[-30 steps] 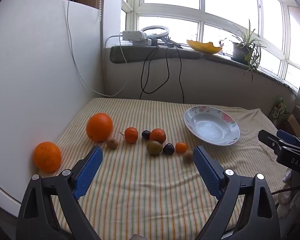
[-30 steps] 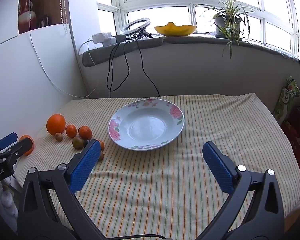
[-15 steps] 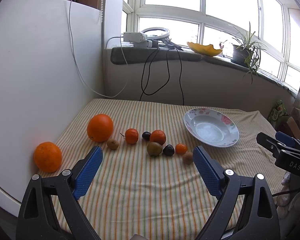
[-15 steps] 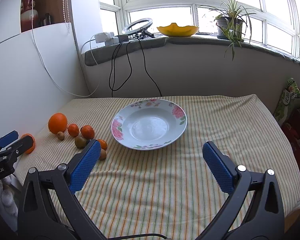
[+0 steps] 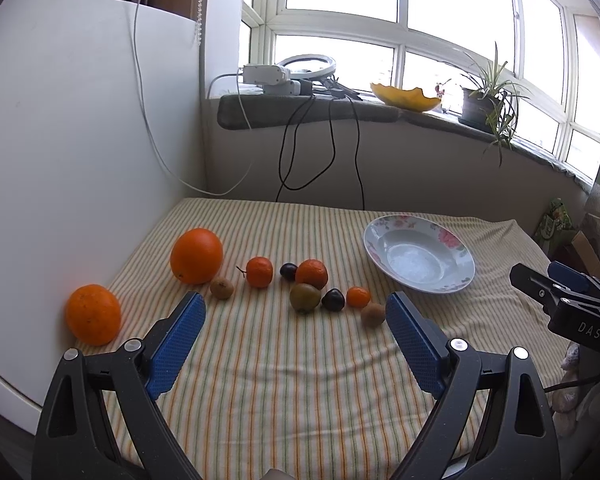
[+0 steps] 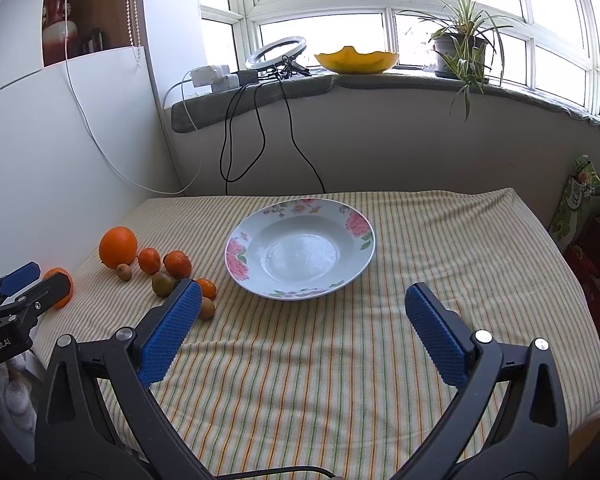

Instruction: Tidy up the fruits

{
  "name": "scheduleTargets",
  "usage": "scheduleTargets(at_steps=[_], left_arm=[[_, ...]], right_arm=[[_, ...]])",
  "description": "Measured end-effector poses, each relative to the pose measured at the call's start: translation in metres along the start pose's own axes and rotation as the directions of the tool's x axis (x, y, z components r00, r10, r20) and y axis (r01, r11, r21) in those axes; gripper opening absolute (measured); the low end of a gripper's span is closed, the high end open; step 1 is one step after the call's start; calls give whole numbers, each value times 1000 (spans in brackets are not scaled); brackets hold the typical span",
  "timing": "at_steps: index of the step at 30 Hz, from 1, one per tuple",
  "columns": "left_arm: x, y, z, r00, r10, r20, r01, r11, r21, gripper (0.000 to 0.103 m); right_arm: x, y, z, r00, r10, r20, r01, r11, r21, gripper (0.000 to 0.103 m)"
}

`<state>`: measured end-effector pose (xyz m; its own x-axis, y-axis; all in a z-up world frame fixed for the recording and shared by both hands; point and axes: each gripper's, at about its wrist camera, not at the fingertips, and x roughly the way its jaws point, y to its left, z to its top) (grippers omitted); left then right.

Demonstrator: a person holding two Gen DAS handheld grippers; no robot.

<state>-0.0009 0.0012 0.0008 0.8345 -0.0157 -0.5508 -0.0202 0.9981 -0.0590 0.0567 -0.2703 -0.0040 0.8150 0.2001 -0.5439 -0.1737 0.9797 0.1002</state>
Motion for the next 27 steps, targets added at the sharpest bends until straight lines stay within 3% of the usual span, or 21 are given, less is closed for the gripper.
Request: scheduleTargets(at_steps=[27], left_arm=[[-3,-1,0,1000,-8,9,8,1000,-1,92]], right_arm=[[-1,4,0,1000,18,-7,-18,1000,-9,103]])
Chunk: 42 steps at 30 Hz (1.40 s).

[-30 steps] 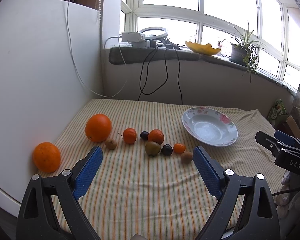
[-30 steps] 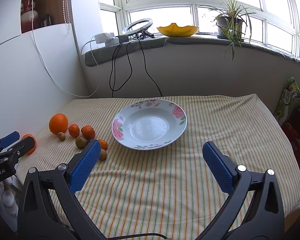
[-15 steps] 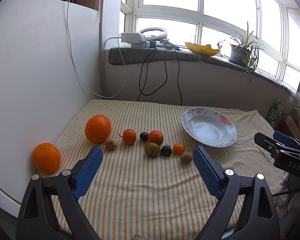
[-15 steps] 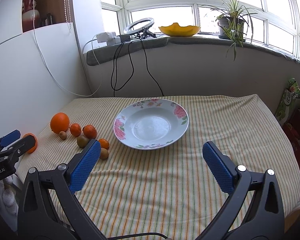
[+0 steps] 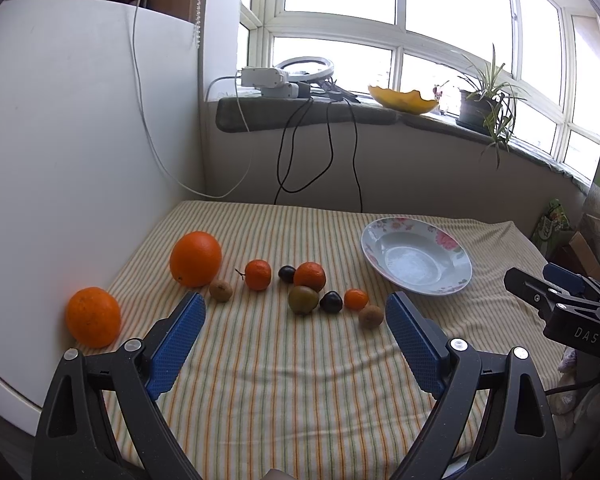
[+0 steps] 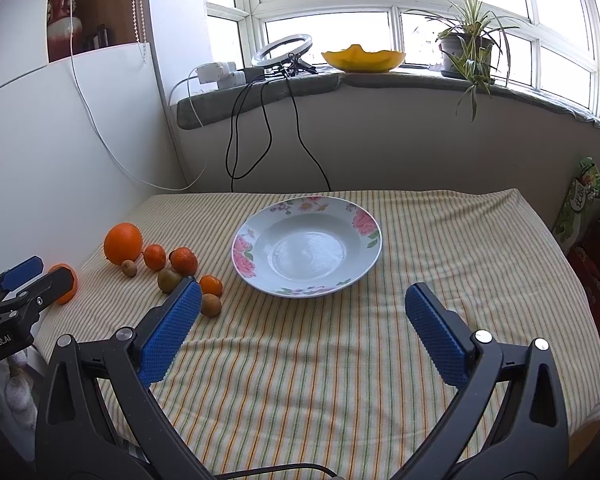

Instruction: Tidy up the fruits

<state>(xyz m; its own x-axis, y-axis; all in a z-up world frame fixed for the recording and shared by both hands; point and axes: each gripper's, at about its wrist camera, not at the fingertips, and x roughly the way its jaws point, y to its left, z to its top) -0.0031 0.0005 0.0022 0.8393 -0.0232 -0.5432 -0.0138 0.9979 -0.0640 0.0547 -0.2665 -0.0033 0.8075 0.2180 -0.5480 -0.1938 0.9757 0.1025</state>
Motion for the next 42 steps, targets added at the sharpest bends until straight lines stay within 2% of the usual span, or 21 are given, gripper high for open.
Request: scheduleTargets(at_steps=[31,42], left_arm=[[1,4,-1,1000,1,-3,-1,1000,-9,92],[8,28,-4,1000,27,-13,-28,998,-55,92]], right_arm=[[6,5,0,1000,7,-15,-7,1000,-7,103],[21,21,8,999,43,-30,-45,997,-57,103]])
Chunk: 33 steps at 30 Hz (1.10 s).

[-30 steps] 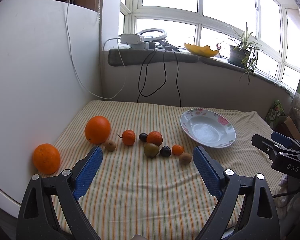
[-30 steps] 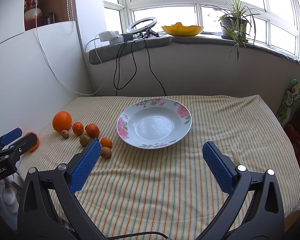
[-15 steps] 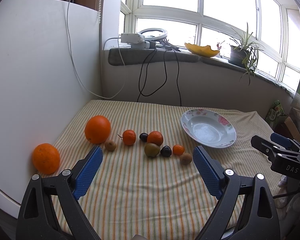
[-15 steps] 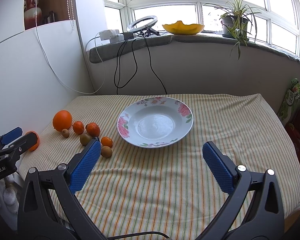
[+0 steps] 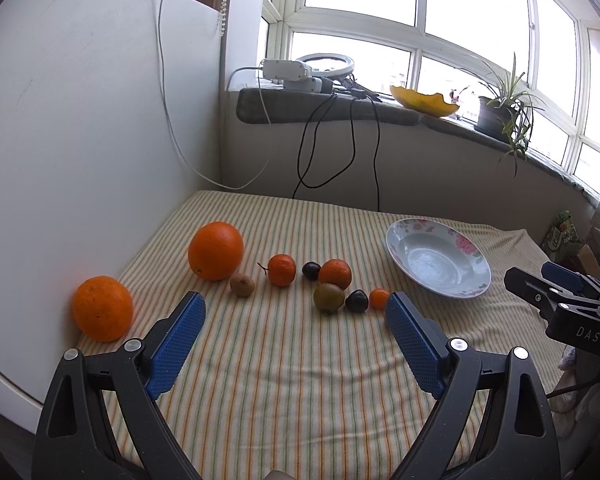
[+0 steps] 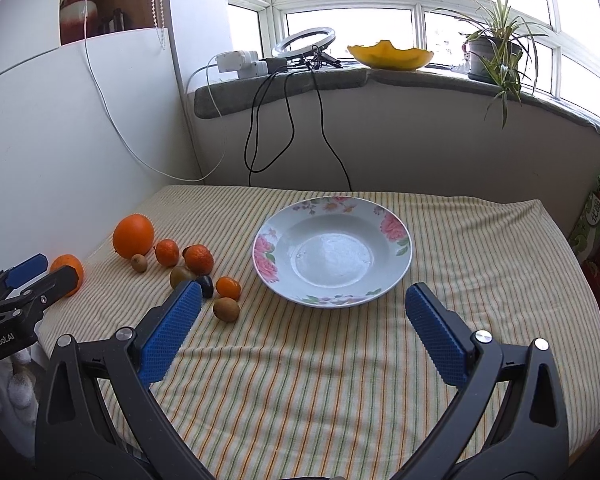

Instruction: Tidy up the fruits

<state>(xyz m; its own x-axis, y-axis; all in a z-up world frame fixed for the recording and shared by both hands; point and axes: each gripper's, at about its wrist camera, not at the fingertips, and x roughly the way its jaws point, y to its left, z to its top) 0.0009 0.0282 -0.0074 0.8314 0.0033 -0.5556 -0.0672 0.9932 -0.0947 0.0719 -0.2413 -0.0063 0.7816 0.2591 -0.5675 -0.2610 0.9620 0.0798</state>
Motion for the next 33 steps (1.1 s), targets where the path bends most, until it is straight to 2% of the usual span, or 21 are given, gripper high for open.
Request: scheduleTargets(at_steps=[12,20,27,33], left_arm=[[8,48,-8,997,79,-26,-80,994,-78,92],[25,63,-7,996,83,-39,-86,992,-95,91],[50,75,-3,996,62,-65,-69,991,-117,85],[70,86,4,996,41,-81,-52,989,-138,81]], right_arm=[[26,31,12,996,76,-38,-78,995,-65,103],[52,62,29,987,143,-72,-152,979,-134,103],[85,91,46,967,212,-143,-235,957,-167,103],[117,112,61,934,283,-219,-317,938,-137,103]])
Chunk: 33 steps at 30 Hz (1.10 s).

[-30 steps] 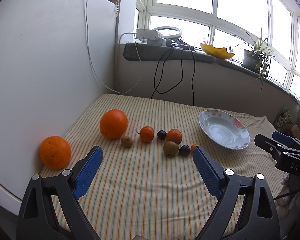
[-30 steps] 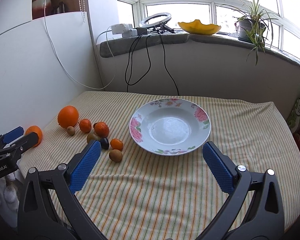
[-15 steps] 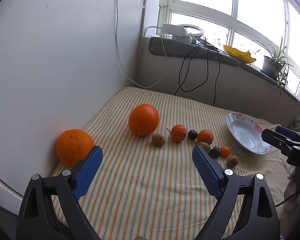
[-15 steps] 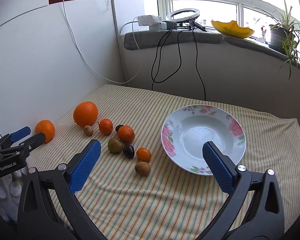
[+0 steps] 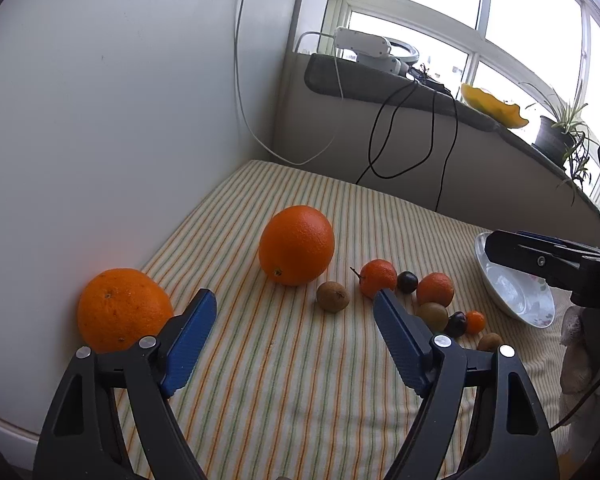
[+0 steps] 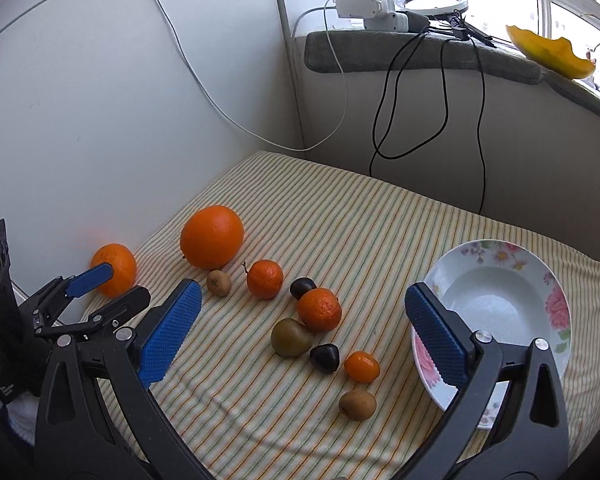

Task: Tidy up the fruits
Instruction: 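Move the open right gripper to the large orange beside the small fruits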

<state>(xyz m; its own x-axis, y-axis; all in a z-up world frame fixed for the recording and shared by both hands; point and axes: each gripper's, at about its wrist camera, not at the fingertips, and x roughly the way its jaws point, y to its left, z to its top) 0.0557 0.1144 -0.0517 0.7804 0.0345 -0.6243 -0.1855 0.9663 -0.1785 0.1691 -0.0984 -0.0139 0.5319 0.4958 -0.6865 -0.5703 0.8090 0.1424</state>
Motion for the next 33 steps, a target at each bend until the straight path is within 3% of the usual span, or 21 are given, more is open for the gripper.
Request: scheduleTargets(at_steps=[10,17,23,33], left_arm=[[35,5,14,999,-12,-30,12,1000,9,75],[54,8,18,999,-14,-52,15,1000,6,75],[65,11,20,998,-14,-69,14,1000,4,74],[76,15,20,994,-38,-100,36,999,-24,71]], right_arm=[[66,7,34,982,150,-111,-142,987,80,103],[106,12,43,952,255,-172,-230,961,150,100],[136,17,49,922,326,-210,-283,936,210,94],[169,21,48,890,387,-241,-318,906,280,92]])
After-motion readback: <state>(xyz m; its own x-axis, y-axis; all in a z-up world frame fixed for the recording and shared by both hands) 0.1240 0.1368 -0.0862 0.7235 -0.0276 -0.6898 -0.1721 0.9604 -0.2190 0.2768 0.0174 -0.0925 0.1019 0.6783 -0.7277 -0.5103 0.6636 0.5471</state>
